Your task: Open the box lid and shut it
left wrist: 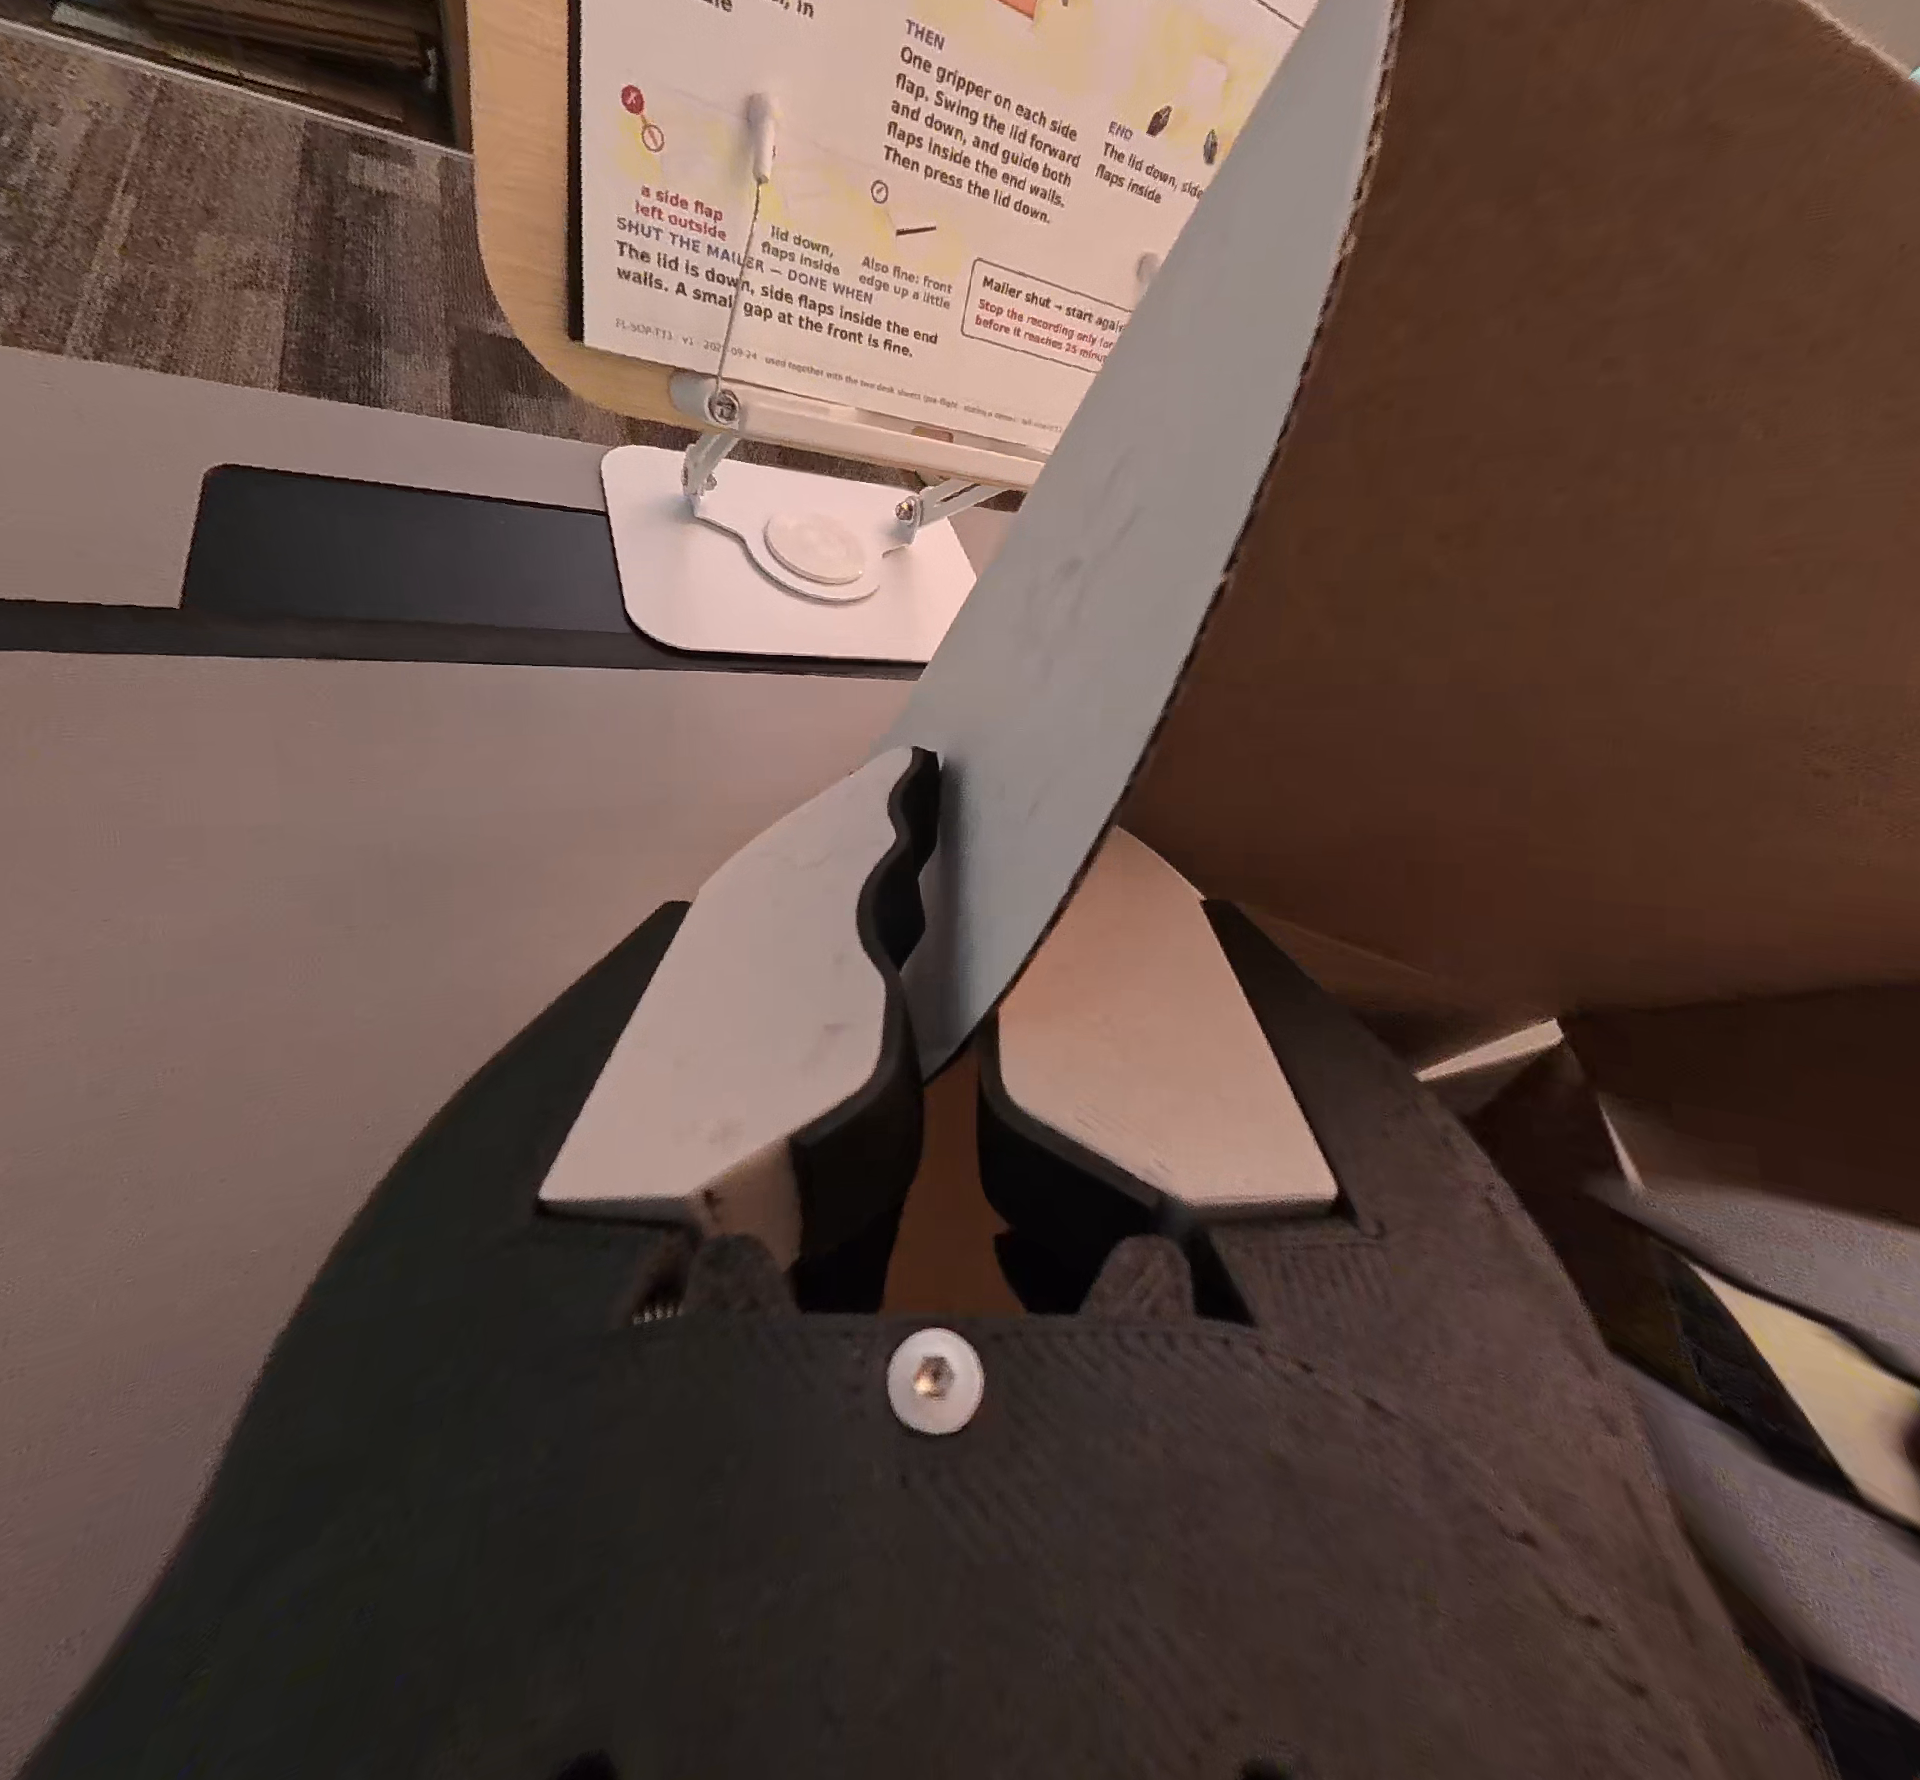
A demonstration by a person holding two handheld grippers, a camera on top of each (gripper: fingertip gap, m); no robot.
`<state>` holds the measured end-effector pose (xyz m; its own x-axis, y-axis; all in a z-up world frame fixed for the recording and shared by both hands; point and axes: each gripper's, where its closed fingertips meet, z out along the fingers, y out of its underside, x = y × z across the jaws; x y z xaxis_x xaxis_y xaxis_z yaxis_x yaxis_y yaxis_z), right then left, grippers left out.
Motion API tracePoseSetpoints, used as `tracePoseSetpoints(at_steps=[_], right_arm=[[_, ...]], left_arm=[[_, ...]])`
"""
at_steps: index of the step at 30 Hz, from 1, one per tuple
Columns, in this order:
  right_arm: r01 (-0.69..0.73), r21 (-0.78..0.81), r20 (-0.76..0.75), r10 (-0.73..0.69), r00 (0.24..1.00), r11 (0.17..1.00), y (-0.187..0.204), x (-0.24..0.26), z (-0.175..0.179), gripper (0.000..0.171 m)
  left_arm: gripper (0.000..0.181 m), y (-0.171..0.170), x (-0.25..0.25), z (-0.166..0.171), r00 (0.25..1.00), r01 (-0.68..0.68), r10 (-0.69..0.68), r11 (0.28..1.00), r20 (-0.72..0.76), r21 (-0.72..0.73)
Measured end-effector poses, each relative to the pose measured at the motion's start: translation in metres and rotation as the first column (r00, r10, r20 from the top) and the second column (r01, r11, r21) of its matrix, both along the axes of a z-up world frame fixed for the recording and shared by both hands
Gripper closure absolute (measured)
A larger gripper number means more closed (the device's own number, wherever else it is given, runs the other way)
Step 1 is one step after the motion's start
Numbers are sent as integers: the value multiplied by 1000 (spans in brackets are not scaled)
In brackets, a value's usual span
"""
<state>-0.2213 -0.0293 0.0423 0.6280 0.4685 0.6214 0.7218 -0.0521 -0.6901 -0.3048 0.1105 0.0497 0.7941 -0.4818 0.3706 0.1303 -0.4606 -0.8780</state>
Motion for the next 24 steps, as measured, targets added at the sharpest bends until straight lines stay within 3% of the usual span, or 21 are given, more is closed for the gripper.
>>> tracePoseSetpoints(at_steps=[2, 5, 6, 9, 12, 14, 15, 16, 18, 20, 23, 24], right_arm=[[11, 115, -136, 5, 991, 993, -53, 25, 48, 150], [183, 364, -382, -33, 924, 913, -118, 95, 120, 154], [238, 392, -462, -34, 886, 888, -131, 116, 131, 148], [347, 195, -591, -172, 788, 917, -120, 157, 104, 106], [433, 2, -577, -352, 737, 901, -84, 179, 48, 96], [407, -89, -588, -378, 715, 909, -65, 179, 24, 111], [374, -136, -605, -376, 702, 917, -60, 175, 17, 126], [346, -166, -605, -373, 704, 923, -57, 171, 13, 155], [418, -135, -546, -419, 725, 899, -53, 179, 13, 167], [451, -103, -468, -443, 764, 886, -53, 180, 13, 168], [468, -88, -448, -454, 770, 880, -51, 180, 13, 168], [465, -91, -452, -453, 768, 881, -51, 180, 13, 168]], left_arm=[[176, -1, -1, -1, 1000, -2, 2, 1000, 8, 6], [176, -4, -2, -2, 1000, -8, 8, 1000, 4, 13], [176, -5, -2, -3, 1000, -10, 10, 1000, 4, 14], [176, -9, -4, -6, 1000, -16, 15, 1000, 9, 15], [176, -14, -5, -9, 1000, -17, 16, 1000, 18, 8], [176, -16, -6, -9, 1000, -15, 15, 1000, 14, 12], [176, -17, -6, -9, 1000, -16, 16, 1000, 12, 13], [176, -17, -7, -9, 1000, -19, 19, 1000, 5, 14], [173, -18, -7, -9, 1000, -12, 12, 1000, 0, 18], [166, -21, -4, -9, 1000, 18, -18, 1000, 16, 10], [129, -27, -9, -10, 1000, 19, -19, 1000, 15, 10], [126, -31, -14, -7, 1000, 3, -3, 999, 3, 44]])
